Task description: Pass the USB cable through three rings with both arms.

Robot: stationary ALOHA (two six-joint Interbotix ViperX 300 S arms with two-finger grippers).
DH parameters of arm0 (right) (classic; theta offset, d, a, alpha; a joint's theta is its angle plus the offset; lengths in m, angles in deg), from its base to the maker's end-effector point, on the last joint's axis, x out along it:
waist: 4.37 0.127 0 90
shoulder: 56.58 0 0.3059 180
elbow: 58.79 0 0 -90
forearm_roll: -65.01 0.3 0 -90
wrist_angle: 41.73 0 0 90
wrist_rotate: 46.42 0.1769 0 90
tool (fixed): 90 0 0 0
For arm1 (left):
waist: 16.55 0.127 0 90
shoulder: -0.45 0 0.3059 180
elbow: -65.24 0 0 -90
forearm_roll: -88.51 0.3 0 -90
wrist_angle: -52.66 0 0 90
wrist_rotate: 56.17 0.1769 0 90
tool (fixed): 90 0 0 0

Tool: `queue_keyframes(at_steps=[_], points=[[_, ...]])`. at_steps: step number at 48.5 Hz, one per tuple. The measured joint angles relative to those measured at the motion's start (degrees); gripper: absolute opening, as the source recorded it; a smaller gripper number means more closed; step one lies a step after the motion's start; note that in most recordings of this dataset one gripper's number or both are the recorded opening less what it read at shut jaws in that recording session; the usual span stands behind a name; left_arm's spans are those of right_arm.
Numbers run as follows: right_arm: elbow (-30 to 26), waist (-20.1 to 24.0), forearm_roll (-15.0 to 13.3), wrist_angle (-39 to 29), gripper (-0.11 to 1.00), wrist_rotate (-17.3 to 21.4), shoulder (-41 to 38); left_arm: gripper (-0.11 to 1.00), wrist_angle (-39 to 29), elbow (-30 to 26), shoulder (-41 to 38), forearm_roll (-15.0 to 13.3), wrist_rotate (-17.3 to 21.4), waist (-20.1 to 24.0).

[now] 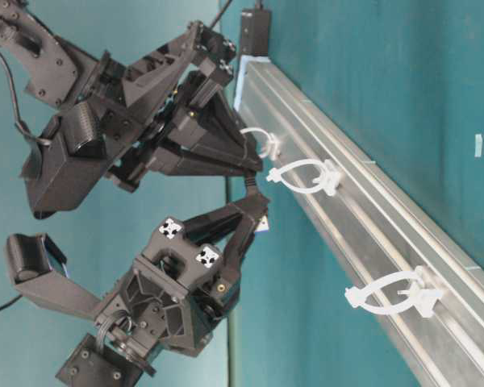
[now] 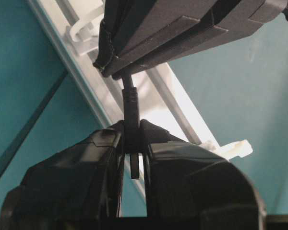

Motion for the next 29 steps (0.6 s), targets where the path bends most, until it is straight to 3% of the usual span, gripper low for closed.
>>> queue_keyframes(at_steps=[10, 14, 24, 29], points=[[-0.2, 0.4, -0.9, -0.6, 0.07, 0.0, 0.3, 0.13, 0.0, 1.8, 2.7, -0.1, 0.0, -0.5], [-0.4, 0.5, -1.3, -0.7, 0.07, -0.1, 0.3, 0.29, 0.0, 3.2, 4.8, 0.0, -0.1, -0.6], [0.0, -0.1, -2.1, -1.1, 0.07, -0.6, 0.0, 0.86, -0.3, 6.5, 10.9, 0.0, -1.4, -3.3], [0.1, -0.3, -2.1, -1.1, 0.07, -0.8, 0.0, 0.99, -2.1, 8.7, 13.5, 0.0, -4.9, -3.8]])
